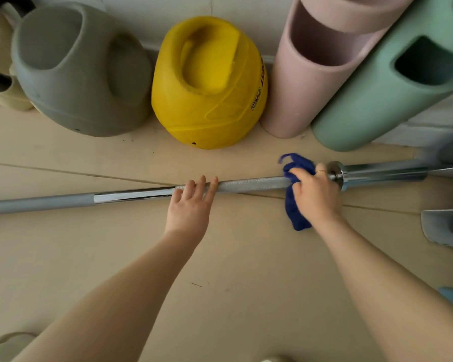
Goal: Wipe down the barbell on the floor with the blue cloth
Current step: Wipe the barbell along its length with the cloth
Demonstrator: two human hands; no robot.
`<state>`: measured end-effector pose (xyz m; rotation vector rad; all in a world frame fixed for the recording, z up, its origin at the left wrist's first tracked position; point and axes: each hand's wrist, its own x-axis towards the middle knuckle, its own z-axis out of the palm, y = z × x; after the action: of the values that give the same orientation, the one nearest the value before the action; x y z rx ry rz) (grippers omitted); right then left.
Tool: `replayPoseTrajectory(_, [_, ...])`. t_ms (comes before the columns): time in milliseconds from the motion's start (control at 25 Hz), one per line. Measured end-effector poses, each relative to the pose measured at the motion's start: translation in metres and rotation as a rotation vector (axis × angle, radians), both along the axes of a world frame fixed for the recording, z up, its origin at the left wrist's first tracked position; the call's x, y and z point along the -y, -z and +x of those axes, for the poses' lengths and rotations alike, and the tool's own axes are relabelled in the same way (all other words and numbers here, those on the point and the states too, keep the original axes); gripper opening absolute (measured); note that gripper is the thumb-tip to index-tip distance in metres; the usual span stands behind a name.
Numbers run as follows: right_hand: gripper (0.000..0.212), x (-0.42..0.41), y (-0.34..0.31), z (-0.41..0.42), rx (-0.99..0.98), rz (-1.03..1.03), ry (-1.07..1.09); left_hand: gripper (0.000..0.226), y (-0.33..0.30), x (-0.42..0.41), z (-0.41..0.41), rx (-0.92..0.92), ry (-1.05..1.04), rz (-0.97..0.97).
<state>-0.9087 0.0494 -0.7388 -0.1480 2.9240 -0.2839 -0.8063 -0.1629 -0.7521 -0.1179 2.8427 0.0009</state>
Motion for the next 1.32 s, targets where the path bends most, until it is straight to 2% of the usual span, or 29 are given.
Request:
replayPoseTrajectory(120, [0.032, -0.020, 0.001, -0.015, -0.013, -0.033, 0.290, 0.072, -0.001, 0.000, -0.011, 0.043, -0.042, 0.001])
replayPoseTrajectory(160, [0.032, -0.011, 0.000, -0.010, -0.017, -0.024, 0.288, 0.073, -0.001, 0.002, -0.015, 0.050, -0.048, 0.009])
replayPoseTrajectory(360, [0.041, 0.018, -0.003, 0.007, 0.105, -0.022, -0.172, 0.078, -0.001, 0.005, -0.023, 0.126, -0.133, 0.060])
replayPoseTrajectory(400, [0.041, 0.009, -0.003, -0.002, 0.117, -0.014, -0.158, 0.079, -0.003, 0.004, -0.024, 0.151, -0.147, 0.075])
replayPoseTrajectory(480, [0.039, 0.001, -0.005, -0.008, 0.086, -0.001, 0.044, 0.080, -0.004, 0.003, -0.024, 0.167, -0.148, 0.086])
replayPoseTrajectory(560, [0.037, 0.027, -0.009, 0.008, 0.082, 0.017, 0.141, 0.078, -0.005, 0.005, -0.020, 0.126, -0.138, 0.095])
replayPoseTrajectory(720, [0.033, 0.083, -0.012, 0.040, 0.206, -0.046, -0.249, 0.070, -0.009, 0.005, -0.003, 0.036, -0.080, 0.110])
replayPoseTrajectory(760, [0.032, 0.082, -0.012, 0.039, 0.214, -0.046, -0.276, 0.067, -0.011, 0.006, 0.002, 0.028, -0.066, 0.129])
replayPoseTrajectory(880, [0.028, 0.072, -0.008, 0.045, 0.142, -0.014, -0.093, 0.053, -0.017, 0.019, 0.011, -0.030, -0.125, 0.282])
replayPoseTrajectory(960, [0.029, 0.091, -0.011, 0.062, 0.174, -0.009, 0.029, 0.047, -0.018, 0.034, 0.014, -0.072, -0.225, 0.371])
replayPoseTrajectory(1000, [0.030, 0.108, -0.013, 0.070, 0.222, -0.004, -0.007, 0.046, -0.017, 0.041, 0.018, -0.064, -0.259, 0.365])
replayPoseTrajectory(1160, [0.030, 0.148, -0.019, 0.084, 0.330, -0.109, -0.422, 0.035, -0.011, 0.061, 0.028, 0.063, -0.273, 0.293])
replayPoseTrajectory(1200, [0.029, 0.148, -0.017, 0.080, 0.347, -0.140, -0.431, 0.033, -0.011, 0.065, 0.029, 0.081, -0.267, 0.316])
replayPoseTrajectory(1320, [0.028, 0.162, -0.015, 0.081, 0.342, -0.115, -0.170, 0.033, -0.013, 0.074, 0.031, 0.126, -0.232, 0.378])
